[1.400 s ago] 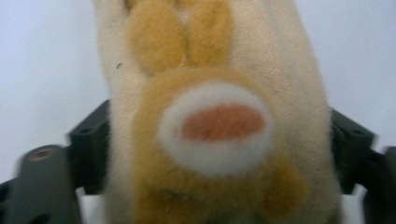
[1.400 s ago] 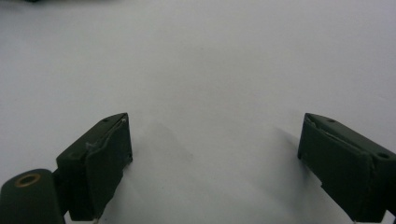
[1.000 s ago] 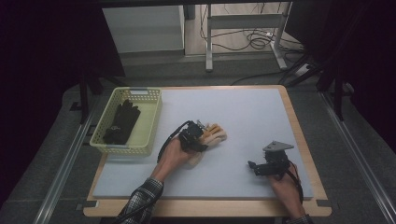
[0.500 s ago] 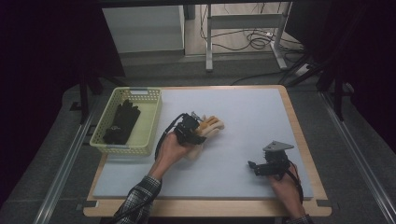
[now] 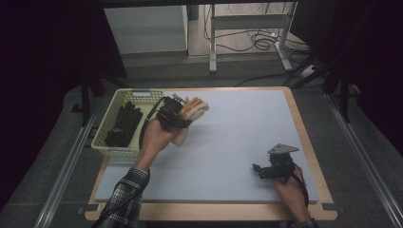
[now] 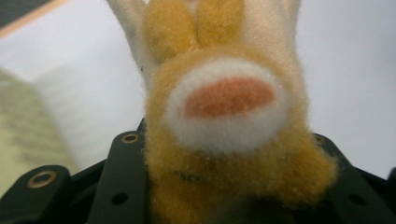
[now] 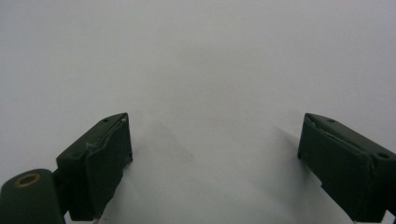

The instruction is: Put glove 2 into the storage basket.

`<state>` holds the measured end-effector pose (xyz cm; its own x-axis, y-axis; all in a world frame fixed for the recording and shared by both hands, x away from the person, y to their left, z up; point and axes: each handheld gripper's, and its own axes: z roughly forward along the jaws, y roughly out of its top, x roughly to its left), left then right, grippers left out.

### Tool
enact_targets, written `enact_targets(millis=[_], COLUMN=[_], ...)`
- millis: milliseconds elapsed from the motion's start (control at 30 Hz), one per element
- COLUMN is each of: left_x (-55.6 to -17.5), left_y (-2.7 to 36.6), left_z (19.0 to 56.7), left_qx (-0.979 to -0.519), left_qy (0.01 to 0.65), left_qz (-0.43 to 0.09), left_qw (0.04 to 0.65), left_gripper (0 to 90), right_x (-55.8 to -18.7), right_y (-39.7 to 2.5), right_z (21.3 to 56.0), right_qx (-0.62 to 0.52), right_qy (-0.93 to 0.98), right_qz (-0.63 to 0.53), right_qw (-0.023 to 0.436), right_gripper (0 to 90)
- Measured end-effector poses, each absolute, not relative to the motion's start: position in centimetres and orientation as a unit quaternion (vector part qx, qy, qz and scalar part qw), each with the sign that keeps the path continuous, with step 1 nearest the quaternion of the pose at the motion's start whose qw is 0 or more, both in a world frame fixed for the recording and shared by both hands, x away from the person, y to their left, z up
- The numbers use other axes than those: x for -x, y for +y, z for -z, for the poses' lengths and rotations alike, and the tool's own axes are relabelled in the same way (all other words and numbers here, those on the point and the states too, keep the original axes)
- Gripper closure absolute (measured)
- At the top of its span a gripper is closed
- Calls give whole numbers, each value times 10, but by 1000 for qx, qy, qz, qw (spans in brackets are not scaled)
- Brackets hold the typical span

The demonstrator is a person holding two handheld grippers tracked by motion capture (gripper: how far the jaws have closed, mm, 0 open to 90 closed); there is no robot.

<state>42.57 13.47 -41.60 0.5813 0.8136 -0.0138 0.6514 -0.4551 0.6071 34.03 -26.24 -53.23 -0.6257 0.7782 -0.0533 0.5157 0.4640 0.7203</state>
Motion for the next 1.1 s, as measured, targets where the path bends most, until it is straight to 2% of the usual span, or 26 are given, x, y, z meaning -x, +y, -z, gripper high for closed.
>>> enact_targets(millis=[333,533,833,1100], left_x=[-435,-435,-445,-460], left_y=[199,233,274,273], left_z=[393,392,424,460], left_qx=[-800,-780,-754,-759], left_qy=[496,526,579,593], left_qz=[-174,-190,-176,-157], left_qw=[288,281,254,220], left_gripper=[557,554,552,547], right_x=[-340,-340,-340,-340], right_y=[-262,-262,-262,-262], right_z=[532,532,532,532], right_qx=[-388,-388,-388,-388], right_qy=[834,834,834,834], right_qz=[-343,-343,-343,-343], right_qw=[191,191,191,191], right_gripper=[96,96,95,96])
